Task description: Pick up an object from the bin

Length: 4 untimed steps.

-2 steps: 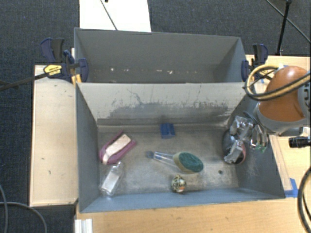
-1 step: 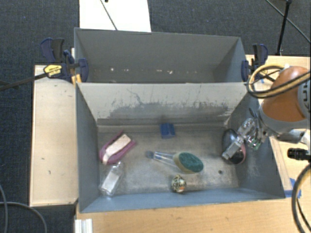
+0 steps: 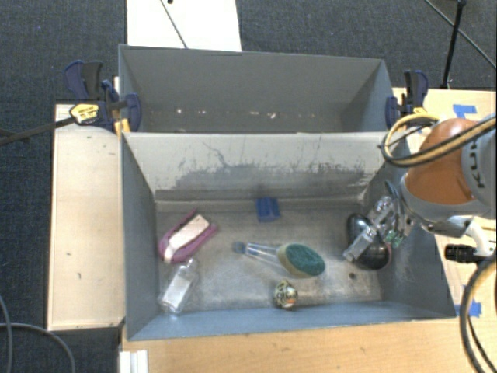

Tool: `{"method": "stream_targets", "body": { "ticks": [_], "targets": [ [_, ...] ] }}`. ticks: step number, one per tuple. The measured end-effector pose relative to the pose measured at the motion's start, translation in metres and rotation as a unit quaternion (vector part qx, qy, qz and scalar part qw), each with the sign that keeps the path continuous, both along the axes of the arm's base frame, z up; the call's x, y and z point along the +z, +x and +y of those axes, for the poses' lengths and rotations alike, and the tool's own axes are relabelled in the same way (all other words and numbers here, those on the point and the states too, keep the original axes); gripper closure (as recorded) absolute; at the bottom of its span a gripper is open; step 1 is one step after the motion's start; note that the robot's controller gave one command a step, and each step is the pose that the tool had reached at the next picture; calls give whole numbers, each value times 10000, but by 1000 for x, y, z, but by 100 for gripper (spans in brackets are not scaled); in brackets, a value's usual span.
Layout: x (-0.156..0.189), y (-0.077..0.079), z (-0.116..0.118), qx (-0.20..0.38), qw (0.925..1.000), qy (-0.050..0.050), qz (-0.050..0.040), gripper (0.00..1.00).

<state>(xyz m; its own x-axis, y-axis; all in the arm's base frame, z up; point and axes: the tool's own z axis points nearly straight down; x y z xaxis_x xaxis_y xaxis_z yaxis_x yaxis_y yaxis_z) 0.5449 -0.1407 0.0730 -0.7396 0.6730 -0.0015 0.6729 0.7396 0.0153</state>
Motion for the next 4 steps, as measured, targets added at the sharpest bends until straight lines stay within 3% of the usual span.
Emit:
{"method": "stream_targets", "body": {
  "ticks": [1, 2, 3, 4],
  "targets": [
    [0, 1, 3, 31, 10000, -39, 38, 0],
    [0, 1, 3, 43, 10000, -37, 43, 100],
    [41, 2, 2, 86, 9999, -60, 27, 100],
    [49, 3, 2, 119, 9999, -62, 30, 100]
  ]
}}
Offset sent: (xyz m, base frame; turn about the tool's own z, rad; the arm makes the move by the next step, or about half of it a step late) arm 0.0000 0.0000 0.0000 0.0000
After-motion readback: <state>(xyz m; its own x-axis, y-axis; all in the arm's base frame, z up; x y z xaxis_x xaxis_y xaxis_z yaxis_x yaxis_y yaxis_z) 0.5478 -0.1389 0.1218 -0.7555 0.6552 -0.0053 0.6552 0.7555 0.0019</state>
